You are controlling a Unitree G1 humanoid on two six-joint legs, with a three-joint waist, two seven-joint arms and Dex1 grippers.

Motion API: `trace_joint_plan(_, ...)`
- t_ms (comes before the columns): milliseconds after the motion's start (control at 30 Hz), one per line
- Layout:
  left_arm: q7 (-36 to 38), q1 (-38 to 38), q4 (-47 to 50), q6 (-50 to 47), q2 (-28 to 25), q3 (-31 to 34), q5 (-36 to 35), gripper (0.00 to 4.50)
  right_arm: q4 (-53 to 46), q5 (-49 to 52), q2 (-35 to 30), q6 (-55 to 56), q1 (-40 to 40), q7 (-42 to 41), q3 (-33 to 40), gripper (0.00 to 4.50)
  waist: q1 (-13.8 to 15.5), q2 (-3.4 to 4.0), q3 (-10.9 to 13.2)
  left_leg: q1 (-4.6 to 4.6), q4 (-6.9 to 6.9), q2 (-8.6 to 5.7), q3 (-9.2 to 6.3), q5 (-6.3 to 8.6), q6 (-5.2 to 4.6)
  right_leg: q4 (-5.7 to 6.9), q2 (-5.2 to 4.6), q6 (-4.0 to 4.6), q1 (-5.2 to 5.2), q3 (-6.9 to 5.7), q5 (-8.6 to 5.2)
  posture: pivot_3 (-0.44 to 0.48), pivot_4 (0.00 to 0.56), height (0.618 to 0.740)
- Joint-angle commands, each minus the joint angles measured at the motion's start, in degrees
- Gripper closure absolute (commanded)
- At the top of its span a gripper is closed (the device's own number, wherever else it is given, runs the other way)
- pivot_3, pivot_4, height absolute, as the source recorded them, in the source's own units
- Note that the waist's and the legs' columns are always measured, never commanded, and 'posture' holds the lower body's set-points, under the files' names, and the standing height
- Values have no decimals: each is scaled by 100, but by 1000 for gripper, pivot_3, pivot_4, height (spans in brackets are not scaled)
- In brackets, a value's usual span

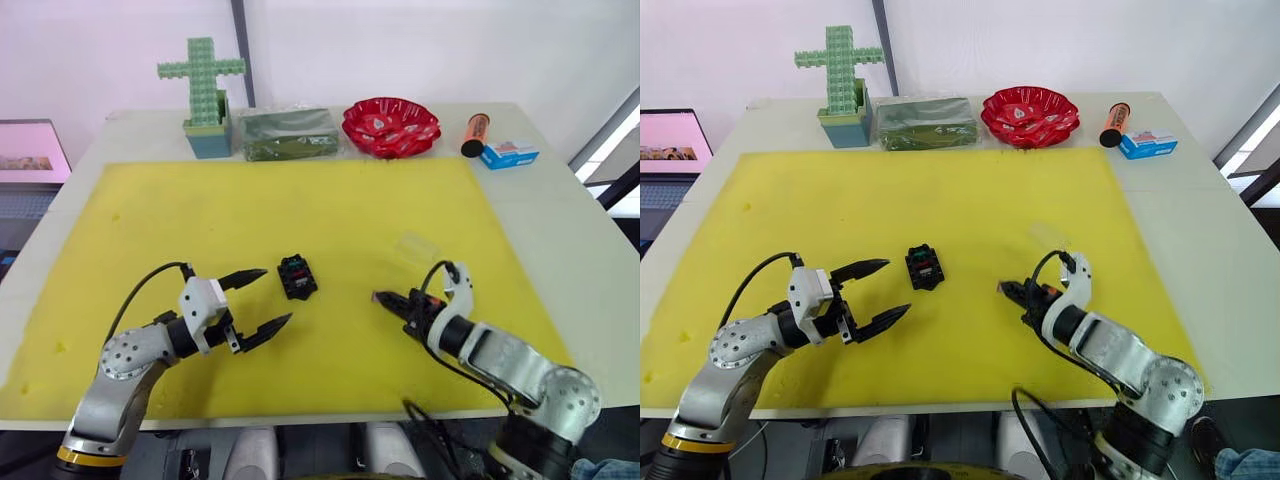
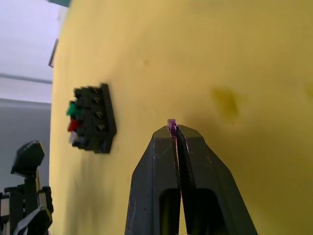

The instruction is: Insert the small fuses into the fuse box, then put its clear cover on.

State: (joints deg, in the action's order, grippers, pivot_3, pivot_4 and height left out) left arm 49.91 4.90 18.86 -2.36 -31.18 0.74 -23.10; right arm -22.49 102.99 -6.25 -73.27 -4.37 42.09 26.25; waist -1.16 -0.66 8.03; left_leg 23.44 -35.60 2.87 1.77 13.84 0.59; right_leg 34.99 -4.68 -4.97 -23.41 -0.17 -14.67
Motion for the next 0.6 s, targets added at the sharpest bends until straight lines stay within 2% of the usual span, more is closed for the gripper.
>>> trace_joint_plan(33,-8,13,188,27,7,19,-39,0,-505,1001,-406,1307,248,953,-932,4482,-9,-6,3,0,-1,0,-3,0,0,-1,0,-1,0,0,0,0,150,740)
trace_joint_plan(167,-24,40,217,19,2,32,-37,0,-759,1001,-848,2104,390,1268,-1483,4482,4,-10,9,-1,0,3,-5,0,0,-3,4,-4,-2,1,-3,0,150,740)
trace_joint_plan(300,-41,68,241,21,12,15,-32,0,-926,1001,-975,2632,499,1361,-1802,4482,22,-15,12,0,-1,3,-5,0,0,-4,2,-4,-1,2,-3,0,150,740)
trace_joint_plan(433,-47,101,247,45,28,2,-24,0,-1049,1001,-1179,2842,618,1170,-2021,3508,31,-15,12,0,-2,10,-6,0,0,-4,-4,-3,-1,4,-3,0,150,740)
trace_joint_plan(600,-29,141,238,81,41,-8,-13,0,-1184,1001,-1676,2819,814,642,-2211,1716,39,-15,12,0,-1,14,-6,0,0,-6,-9,1,-1,5,-6,0,150,740)
